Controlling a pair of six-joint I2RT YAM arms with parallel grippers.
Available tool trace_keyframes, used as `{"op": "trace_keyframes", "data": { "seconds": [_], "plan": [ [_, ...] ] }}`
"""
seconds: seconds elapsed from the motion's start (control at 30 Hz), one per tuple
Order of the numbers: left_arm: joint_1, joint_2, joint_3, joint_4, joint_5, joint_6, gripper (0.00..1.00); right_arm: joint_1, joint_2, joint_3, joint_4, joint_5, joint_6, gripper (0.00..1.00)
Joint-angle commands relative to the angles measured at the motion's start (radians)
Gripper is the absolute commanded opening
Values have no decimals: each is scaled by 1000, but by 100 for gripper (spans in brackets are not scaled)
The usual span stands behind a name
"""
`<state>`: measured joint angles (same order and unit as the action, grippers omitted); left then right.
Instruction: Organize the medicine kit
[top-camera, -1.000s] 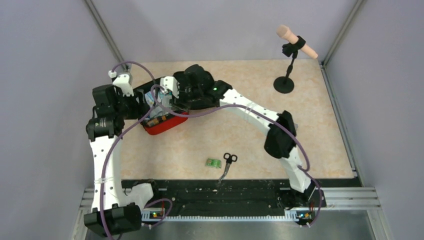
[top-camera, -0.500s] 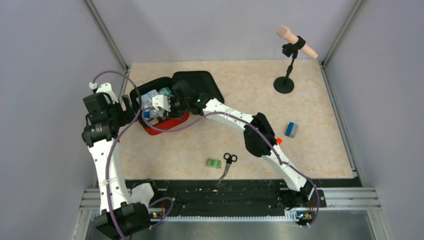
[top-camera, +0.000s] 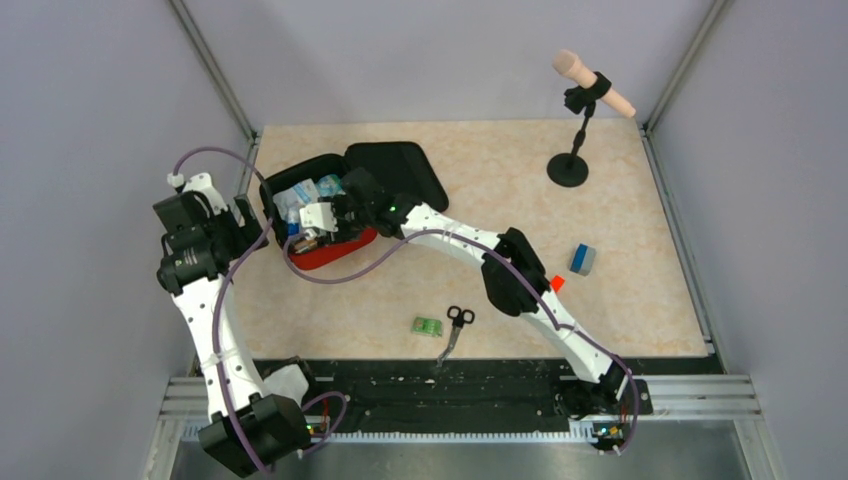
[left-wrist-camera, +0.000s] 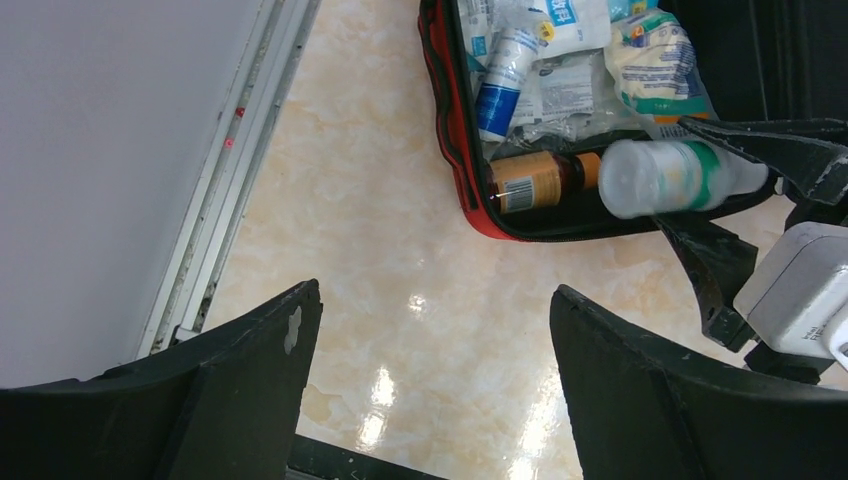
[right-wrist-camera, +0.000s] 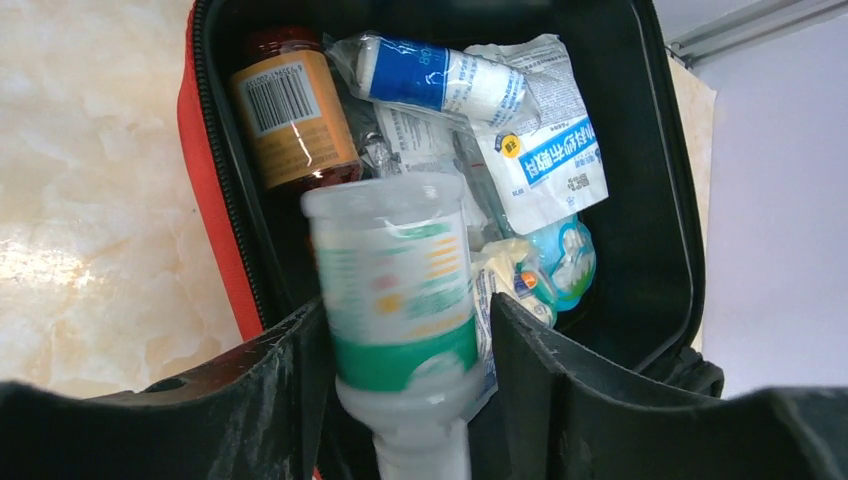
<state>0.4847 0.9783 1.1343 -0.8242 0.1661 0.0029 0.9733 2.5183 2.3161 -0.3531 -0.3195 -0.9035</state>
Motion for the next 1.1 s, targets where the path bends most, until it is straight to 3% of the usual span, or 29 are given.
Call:
{"op": "trace_keyframes", "data": {
  "seconds": [0.0, 0.3, 0.57, 0.8, 0.97, 1.07],
  "plan": [
    [14, 11, -1, 23, 60, -1, 88, 13, 7, -31, 41, 14, -36, 60],
    [25, 43, 10, 66, 76, 0, 88, 12, -98, -143, 38, 12, -38, 63],
    [26, 80, -90, 203, 126, -97, 84, -26, -350, -368, 35, -10, 61, 63],
    [26, 192, -172, 336, 202, -147, 78, -142, -649, -700, 213, -54, 522, 64],
    [25, 326, -141, 384, 174, -165, 73, -262, -818, -967, 383, 2, 896, 64],
    [22, 395, -113, 387, 168, -171, 71, -338, -881, -1079, 460, -22, 1024, 64]
  ]
}}
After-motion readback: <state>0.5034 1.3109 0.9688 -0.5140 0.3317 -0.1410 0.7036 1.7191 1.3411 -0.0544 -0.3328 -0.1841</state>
